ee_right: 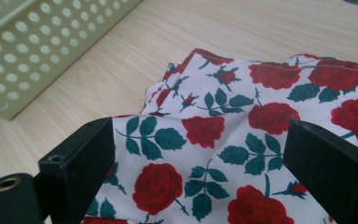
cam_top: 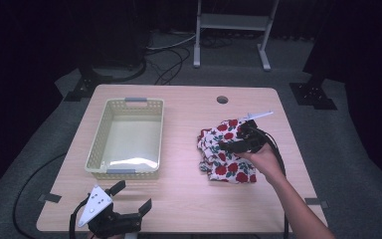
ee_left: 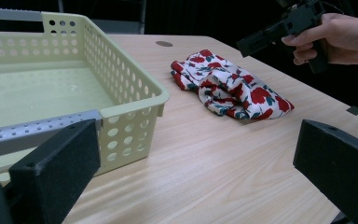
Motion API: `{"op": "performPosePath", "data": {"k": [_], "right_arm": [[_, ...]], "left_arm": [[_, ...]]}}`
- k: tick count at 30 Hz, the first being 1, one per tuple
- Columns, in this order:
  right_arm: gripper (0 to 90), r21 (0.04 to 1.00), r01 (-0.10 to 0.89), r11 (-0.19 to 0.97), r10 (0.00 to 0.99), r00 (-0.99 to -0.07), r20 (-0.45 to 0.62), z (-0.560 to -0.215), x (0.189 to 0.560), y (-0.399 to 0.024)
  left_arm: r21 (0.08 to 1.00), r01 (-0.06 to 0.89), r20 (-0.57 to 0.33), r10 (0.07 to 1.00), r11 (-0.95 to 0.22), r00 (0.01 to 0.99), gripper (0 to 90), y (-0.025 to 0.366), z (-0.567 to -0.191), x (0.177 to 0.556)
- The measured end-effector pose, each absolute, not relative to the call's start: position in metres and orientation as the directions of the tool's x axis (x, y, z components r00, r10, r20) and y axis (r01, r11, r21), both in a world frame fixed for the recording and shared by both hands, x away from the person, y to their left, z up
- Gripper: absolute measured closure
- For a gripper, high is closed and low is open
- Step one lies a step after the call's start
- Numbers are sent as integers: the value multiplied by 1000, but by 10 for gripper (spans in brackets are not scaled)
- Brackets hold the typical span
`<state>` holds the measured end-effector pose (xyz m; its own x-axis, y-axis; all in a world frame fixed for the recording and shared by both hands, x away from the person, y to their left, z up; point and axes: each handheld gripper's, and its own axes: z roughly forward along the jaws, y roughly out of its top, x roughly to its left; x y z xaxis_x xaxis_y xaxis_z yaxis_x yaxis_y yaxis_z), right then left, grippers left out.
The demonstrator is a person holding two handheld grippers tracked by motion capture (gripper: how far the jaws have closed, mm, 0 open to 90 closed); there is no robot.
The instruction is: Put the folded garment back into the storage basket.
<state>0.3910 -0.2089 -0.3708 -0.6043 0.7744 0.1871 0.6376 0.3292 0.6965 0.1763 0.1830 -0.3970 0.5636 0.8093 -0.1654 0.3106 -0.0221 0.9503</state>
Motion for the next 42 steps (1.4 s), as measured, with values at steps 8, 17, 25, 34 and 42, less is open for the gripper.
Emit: {"op": "performPosePath", "data": {"k": [8,17,25,34,42], "right_arm": [[219,644,669,371,793,-589,154,-382,396,-211],[329,598,687,412,798,-589,127,-398,400,-206],[392,534,695,482,788,-610,82,-416,404,-197],[392,527,655,543,772,-635,-6,-417,400,-188],[447,525,645,555,763,-646,-14,-417,399,-187]], "left_arm": [[950,312,-167,808,-22,565,0,183,-397,176],[950,312,-166,809,-22,564,0,183,-397,176],[950,312,-169,808,-20,565,0,184,-397,177],[950,311,-170,808,-18,564,0,184,-397,177],[949,315,-172,809,-18,563,0,184,-397,177]]}}
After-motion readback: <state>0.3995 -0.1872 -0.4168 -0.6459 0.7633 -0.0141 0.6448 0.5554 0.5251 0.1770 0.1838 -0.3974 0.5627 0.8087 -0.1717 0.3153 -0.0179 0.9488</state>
